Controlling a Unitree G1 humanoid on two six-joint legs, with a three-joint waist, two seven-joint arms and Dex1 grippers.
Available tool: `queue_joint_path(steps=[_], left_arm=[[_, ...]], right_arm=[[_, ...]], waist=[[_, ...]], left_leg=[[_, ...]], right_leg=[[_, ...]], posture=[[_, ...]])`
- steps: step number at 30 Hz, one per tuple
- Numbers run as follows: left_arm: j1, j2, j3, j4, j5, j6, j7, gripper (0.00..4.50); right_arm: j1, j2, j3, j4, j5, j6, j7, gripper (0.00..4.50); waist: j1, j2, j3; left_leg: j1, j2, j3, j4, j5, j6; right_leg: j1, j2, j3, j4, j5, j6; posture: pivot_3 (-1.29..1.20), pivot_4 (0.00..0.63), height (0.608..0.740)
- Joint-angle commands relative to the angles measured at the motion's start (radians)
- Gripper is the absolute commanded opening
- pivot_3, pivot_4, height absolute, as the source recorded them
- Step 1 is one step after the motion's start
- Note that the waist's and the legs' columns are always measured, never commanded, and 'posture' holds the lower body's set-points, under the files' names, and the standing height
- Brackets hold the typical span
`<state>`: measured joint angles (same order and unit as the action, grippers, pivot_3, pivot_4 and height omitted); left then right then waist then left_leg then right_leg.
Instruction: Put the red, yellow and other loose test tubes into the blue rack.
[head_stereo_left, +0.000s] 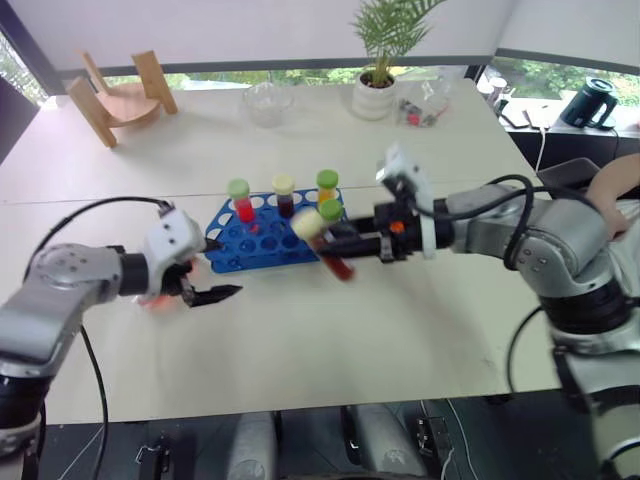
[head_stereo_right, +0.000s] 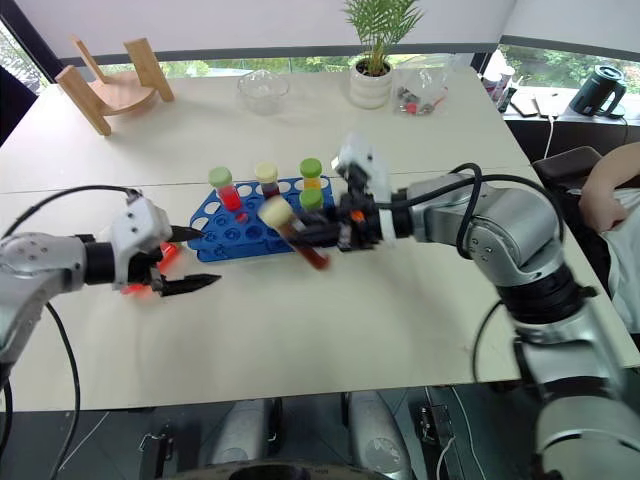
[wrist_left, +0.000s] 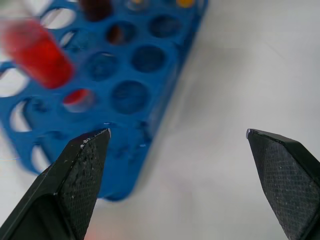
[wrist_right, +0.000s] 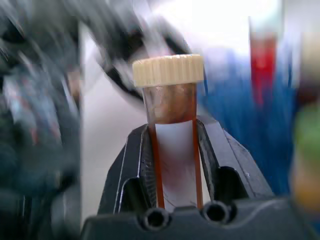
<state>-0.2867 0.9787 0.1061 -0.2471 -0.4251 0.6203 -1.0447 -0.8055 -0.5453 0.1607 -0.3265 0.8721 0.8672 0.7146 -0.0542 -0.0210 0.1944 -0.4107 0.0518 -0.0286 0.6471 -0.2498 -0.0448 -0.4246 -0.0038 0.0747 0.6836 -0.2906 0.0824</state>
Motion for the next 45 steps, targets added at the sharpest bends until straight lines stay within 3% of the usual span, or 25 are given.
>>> queue_joint_path(steps=[1,4,8,12,45], left_arm=[[-0.054,0.046,0.059,0.093,-0.015,-0.019,-0.050,4.50],[-0.081,0.082,0.044,0.163,0.004,-0.031,-0.091,4.50],[-0.105,0.100,0.023,0.206,0.020,-0.040,-0.113,4.50],[-0.116,0.095,0.019,0.202,0.024,-0.026,-0.113,4.50],[-0.126,0.058,-0.018,0.187,0.036,-0.020,-0.077,4.50]], right_arm=[[0.086,0.185,-0.015,-0.041,-0.152,-0.216,-0.188,0.79],[0.175,0.323,0.086,0.018,-0.372,-0.428,-0.280,0.79],[0.247,0.475,0.163,0.133,-0.524,-0.585,-0.363,0.79],[0.274,0.533,0.200,0.246,-0.652,-0.711,-0.389,0.79],[0.384,0.542,0.183,0.355,-0.868,-0.836,-0.380,0.79]], waist=[[0.000,0.000,0.000],[0.003,0.000,0.000],[0.007,0.000,0.000],[0.008,0.000,0.000],[0.008,0.000,0.000]], left_leg=[[0.000,0.000,0.000,0.000,0.000,0.000],[-0.001,-0.001,0.001,0.000,0.000,0.000],[-0.001,-0.003,0.003,0.000,0.000,-0.001],[-0.001,-0.003,0.003,0.000,0.001,-0.001],[0.001,-0.003,0.002,0.000,0.001,-0.002]], right_leg=[[0.000,0.000,0.000,0.000,0.000,0.000],[-0.001,-0.002,0.000,0.000,0.000,0.000],[-0.001,-0.005,0.000,0.000,0.000,0.000],[-0.001,-0.005,0.000,0.000,0.000,0.000],[0.000,-0.005,0.000,0.001,0.000,0.000]], posture=[[0.00,0.150,0.740],[0.00,0.150,0.740],[0.00,0.150,0.740],[0.00,0.150,0.740],[0.00,0.150,0.740]])
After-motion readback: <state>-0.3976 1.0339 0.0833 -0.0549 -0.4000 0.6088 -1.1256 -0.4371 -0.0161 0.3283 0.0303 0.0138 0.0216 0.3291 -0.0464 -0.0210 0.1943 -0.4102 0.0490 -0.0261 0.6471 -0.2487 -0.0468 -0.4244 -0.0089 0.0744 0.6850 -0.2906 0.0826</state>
